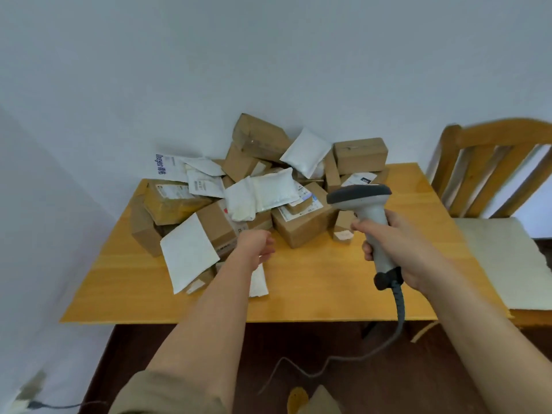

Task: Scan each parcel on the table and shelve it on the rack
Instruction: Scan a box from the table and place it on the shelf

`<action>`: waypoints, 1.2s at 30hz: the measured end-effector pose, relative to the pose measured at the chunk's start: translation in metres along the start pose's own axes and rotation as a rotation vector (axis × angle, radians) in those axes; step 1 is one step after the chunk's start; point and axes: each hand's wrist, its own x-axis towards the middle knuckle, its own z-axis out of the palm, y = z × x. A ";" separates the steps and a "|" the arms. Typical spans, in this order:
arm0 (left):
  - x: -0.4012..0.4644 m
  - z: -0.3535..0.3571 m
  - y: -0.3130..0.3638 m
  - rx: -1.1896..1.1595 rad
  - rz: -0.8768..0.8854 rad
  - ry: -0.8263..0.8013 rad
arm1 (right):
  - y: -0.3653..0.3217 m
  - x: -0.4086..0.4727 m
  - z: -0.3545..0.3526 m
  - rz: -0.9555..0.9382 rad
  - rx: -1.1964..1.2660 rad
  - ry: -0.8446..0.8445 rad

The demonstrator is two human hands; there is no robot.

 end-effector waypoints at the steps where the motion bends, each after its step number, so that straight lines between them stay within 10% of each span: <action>1: 0.010 0.013 0.012 0.027 0.012 -0.024 | -0.005 0.012 -0.005 0.003 -0.005 0.013; 13: 0.080 0.152 0.055 0.390 0.050 -0.190 | -0.001 0.140 -0.077 0.093 0.053 0.087; 25: 0.113 0.277 0.023 0.751 0.108 0.021 | 0.026 0.241 -0.172 0.221 -0.020 -0.036; 36: 0.101 0.242 0.017 0.191 -0.094 -0.110 | 0.023 0.250 -0.167 0.248 0.012 -0.114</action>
